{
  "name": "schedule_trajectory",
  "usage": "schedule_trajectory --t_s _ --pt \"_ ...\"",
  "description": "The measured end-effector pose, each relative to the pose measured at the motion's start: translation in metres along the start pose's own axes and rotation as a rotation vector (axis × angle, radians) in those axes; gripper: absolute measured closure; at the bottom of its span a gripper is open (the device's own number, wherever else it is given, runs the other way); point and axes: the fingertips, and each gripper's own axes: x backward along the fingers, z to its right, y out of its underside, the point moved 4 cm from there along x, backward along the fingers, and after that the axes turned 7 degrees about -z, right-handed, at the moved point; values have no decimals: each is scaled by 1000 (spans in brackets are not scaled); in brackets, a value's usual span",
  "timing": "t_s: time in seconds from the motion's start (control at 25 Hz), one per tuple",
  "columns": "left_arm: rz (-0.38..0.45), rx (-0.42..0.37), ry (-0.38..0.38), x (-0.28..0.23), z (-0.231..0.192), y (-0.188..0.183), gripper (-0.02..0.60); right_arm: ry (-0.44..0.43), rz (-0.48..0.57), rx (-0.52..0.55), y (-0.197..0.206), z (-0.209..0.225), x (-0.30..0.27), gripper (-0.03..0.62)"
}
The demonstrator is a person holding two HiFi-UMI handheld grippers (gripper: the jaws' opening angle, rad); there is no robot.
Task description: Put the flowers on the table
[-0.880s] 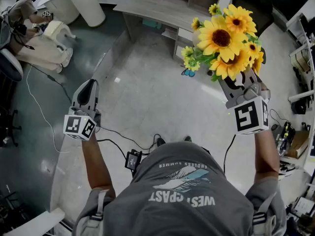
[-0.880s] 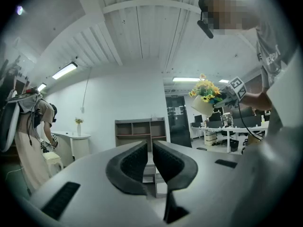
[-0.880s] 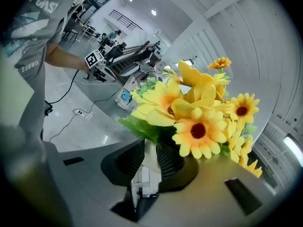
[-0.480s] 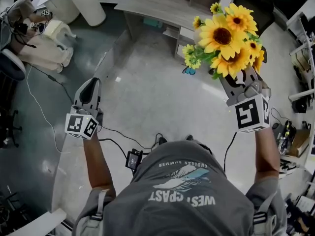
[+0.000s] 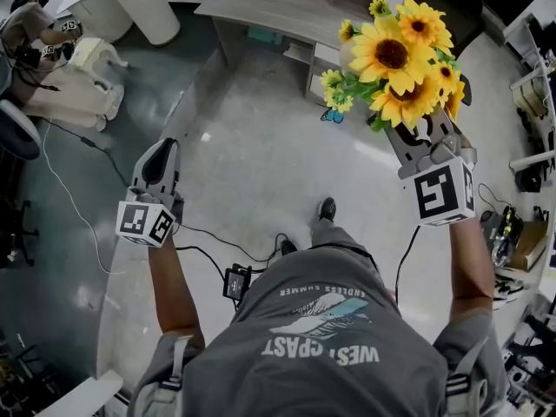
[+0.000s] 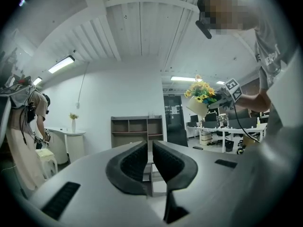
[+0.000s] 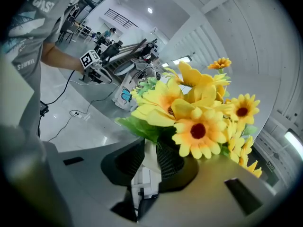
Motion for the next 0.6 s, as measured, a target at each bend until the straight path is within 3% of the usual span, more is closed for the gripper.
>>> schedule_trajectory --t_s 0.44,0.6 --pt "17 -23 -87 23 13 -3 535 -2 70 46 -1 3 -1 494" --pt "19 -20 -77 17 12 1 535 0 56 49 1 2 -1 494"
